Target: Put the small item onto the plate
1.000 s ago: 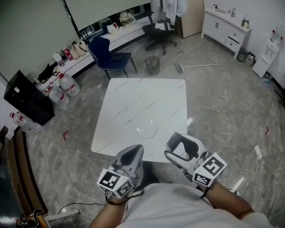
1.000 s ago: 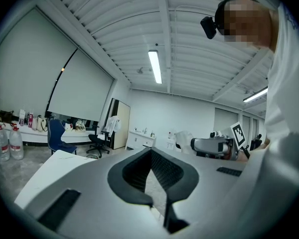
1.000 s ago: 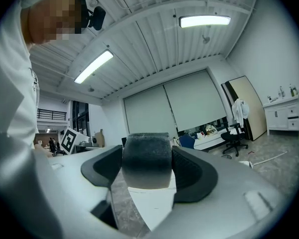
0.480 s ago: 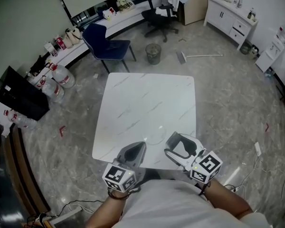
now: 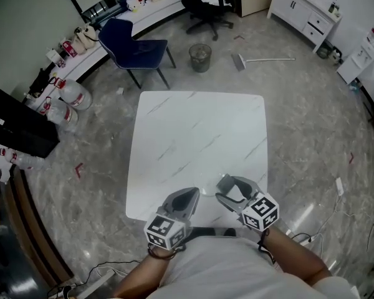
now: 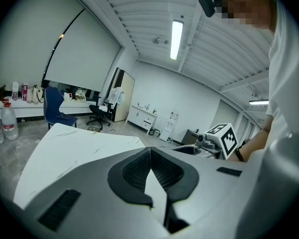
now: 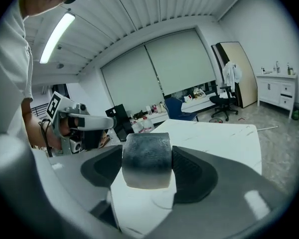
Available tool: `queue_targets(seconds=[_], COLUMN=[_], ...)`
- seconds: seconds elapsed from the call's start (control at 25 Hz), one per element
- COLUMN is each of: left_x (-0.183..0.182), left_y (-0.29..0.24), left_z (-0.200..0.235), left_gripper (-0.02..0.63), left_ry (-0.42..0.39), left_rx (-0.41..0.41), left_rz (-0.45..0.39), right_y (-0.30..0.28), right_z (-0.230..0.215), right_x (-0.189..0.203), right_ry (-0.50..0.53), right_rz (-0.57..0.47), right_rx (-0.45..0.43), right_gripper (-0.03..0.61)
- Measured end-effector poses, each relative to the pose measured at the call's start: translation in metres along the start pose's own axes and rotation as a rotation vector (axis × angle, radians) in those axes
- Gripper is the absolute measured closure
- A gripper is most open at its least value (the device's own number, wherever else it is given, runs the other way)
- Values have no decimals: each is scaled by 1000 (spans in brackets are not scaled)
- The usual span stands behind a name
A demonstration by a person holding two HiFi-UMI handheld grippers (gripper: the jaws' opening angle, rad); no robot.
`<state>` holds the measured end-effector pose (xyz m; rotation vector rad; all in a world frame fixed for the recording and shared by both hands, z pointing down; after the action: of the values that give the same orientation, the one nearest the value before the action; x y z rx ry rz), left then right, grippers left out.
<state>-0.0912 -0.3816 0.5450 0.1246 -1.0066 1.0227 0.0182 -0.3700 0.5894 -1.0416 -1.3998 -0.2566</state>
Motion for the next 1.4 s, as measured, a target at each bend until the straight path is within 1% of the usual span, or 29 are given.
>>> queue_targets(seconds=[0.16,0.28,0.4,0.52,0.6,0.8,0.92,1.12,1.28,1.4], left_x=[14,23,30,32,32,39,44,54,60,63], left_y=[-18,-29,-39,-44,-44,-44,-40,-33,-30,-30], left_z=[36,60,78,91,99,117,126,133,141,144], left_gripper=[607,607,607,607,607,607,607,607,607,607], left_ry=[13,30,50,67,73,104,122,137,143,147], left_rx=[1,-9,-12,-12,-12,-20,-34,-37,-51,-53], left_rz=[67,105,132,140,143,160,166,185,196,200], right_y=[-35,-59,-80,-101,-116,-145,-156,-168,-177,-180], right_z=[-16,-27,-37,-40,-41,-43,-40,-40,-42,-43], right_x=[27,41,58,80,96,138,158,177,185,190], right_ry=[-16,2,17,36,65,180,217,288,326,343], right_rz=[80,139,208,285,334,467,529,585,631,645], right_rx=[12,21,23,-1,-19,-53,-76,-86,-74,-71], right_gripper=[276,276,276,276,276,276,276,276,276,276])
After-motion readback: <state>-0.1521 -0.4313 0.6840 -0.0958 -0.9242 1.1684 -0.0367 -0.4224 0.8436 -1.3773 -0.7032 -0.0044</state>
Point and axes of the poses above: the fingertips, and each gripper's own axes: y backward along the fingers, z to its left, x out of its underside, the point moved 2 cm from there along y, backward along the fingers, and after that the axes turned 12 degrees about y, right-handed, at the moved point
